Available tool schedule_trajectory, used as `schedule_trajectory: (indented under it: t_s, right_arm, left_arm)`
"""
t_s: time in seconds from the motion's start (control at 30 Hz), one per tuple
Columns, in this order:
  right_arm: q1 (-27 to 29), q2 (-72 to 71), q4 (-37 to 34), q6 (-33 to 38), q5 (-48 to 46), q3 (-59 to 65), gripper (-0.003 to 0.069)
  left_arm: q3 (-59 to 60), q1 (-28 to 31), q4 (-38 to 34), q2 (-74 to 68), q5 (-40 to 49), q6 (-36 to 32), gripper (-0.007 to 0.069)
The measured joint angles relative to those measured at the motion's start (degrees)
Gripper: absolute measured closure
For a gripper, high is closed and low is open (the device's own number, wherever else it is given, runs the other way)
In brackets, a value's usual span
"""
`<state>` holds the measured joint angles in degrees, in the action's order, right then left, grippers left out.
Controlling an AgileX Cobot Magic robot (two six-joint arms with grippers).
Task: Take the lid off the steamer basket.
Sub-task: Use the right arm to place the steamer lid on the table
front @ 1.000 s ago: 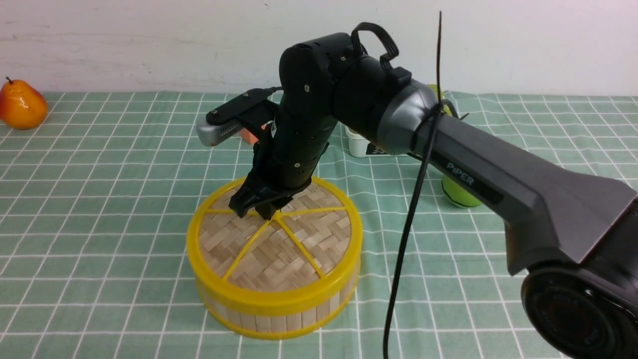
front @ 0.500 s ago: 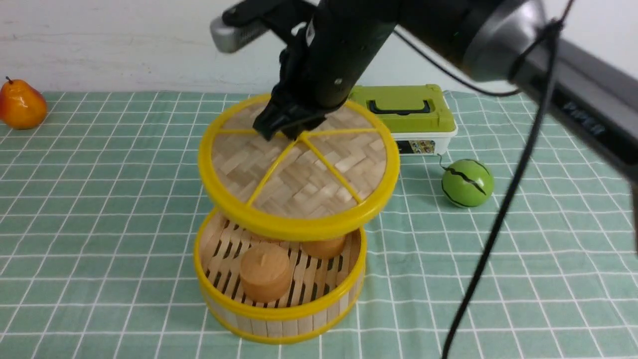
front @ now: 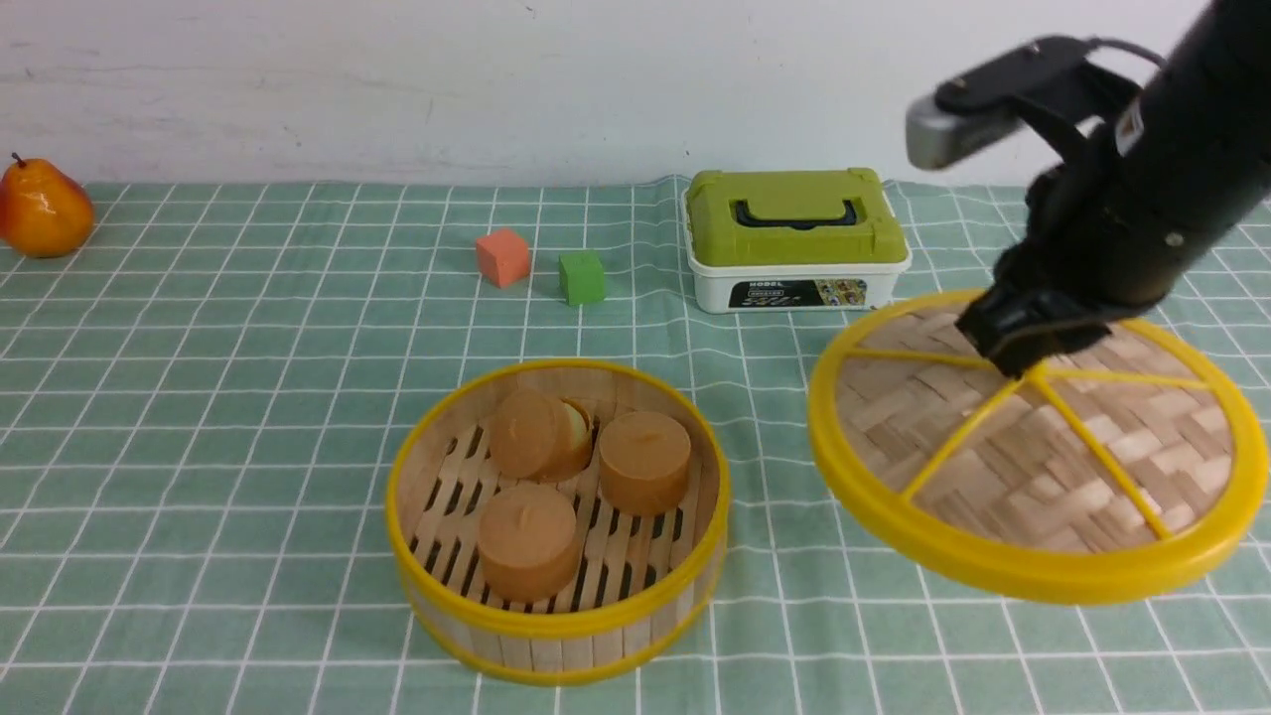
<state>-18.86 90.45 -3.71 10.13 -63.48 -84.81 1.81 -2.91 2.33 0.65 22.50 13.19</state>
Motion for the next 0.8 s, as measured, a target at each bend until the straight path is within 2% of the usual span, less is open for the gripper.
schedule_trajectory:
  t_s: [0.1,0.33,0.53,0.63,0.8]
  right_arm:
    - [1.45,-0.09,-2.58,0.00,10.16,8.90,0.0577]
    - [1.56,4.58,-3.59,0.00,25.15,17.48,0.0577]
    - [1.56,10.38,-3.64,0.13,28.75,17.78,0.0562]
    - [1.56,12.24,-3.64,0.17,29.61,17.78,0.0505]
    - [1.62,10.73,-3.59,0.12,27.91,17.41,0.0345]
  left_arm:
    - [0.00,0.00,0.00,0.00,0.00,0.00,0.0386]
    - [0.00,0.00,0.00,0.00,0.00,0.00,0.0386]
    - [0.00,0.00,0.00,0.00,0.00,0.00,0.0386]
    - [0.00,0.00,0.00,0.00,0.00,0.00,0.0386]
    - [0.00,0.00,0.00,0.00,0.00,0.00,0.0386]
